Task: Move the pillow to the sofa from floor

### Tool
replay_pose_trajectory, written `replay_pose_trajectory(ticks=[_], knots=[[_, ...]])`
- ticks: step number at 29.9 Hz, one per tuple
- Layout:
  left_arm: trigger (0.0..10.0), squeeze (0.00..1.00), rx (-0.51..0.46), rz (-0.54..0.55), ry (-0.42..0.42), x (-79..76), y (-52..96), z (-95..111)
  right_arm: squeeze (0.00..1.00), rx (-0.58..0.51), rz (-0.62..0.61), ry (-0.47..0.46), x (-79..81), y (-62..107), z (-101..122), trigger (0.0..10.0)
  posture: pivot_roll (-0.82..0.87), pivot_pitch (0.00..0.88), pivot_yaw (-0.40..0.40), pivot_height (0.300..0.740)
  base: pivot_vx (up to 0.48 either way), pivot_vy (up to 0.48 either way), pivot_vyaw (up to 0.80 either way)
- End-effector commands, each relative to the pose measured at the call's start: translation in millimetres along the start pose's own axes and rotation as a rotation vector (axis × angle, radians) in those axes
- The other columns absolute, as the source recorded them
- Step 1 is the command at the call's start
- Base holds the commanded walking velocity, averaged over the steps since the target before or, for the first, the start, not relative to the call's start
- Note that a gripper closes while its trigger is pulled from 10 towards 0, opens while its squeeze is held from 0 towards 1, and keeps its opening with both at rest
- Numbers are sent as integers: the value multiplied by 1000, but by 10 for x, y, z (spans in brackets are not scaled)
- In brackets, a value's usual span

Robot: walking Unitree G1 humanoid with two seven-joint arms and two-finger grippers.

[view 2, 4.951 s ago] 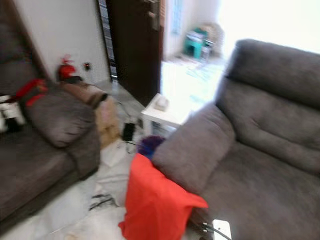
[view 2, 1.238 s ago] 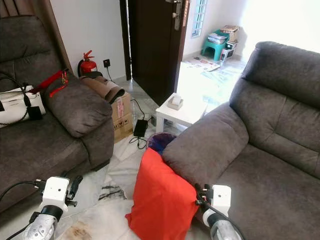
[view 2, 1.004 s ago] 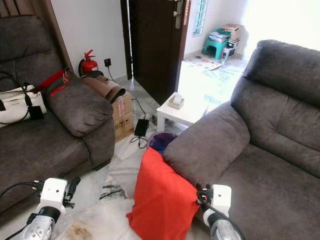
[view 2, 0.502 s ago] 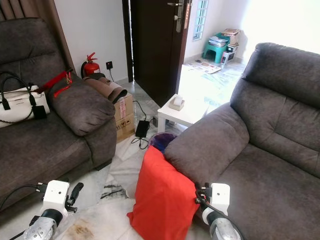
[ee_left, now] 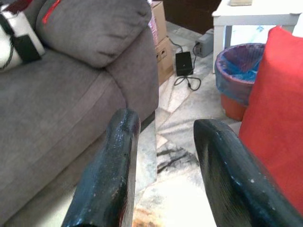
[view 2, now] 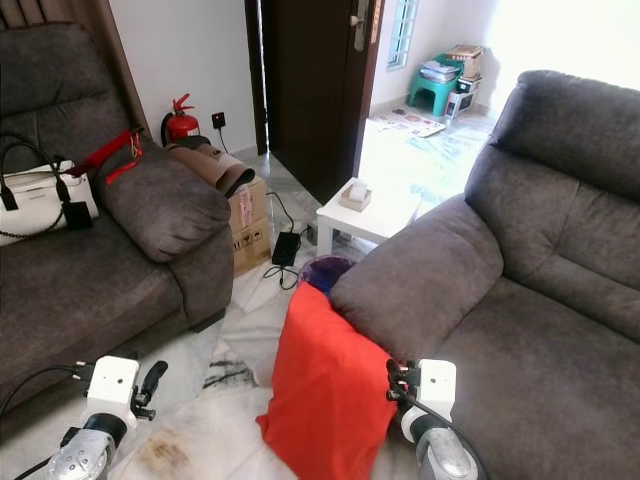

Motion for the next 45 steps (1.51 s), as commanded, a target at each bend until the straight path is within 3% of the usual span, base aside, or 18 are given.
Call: replay_pose_trajectory(ticks=[1, 27, 45], knots=[[10000, 0, -17, 35, 25, 64, -15, 56, 0, 8, -13, -13, -6, 12, -29, 10000, 141, 0, -8, 656, 0, 0, 0], [10000, 0, 16, 42, 68, 38, 0, -6, 0, 10, 12, -42, 56, -42, 12, 10000, 150, 0, -18, 656, 0, 0, 0], [10000, 0, 2, 38, 78, 31, -32, 53, 0, -4, -25, -78, 11, -75, 72, 10000, 159, 0, -19, 656, 310, 0, 0]])
Point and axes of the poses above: a point about 5 cm out from each wrist's last joint towards the gripper, its own y axis pointing back from the gripper into the wrist, its own z axis along the axis of the wrist's last joint, x = y × z, the point moved 3 cm from there along -y, pointing out of the wrist towards the gripper, and after that the axes turned 11 degrees about y, right-handed, at the moved point
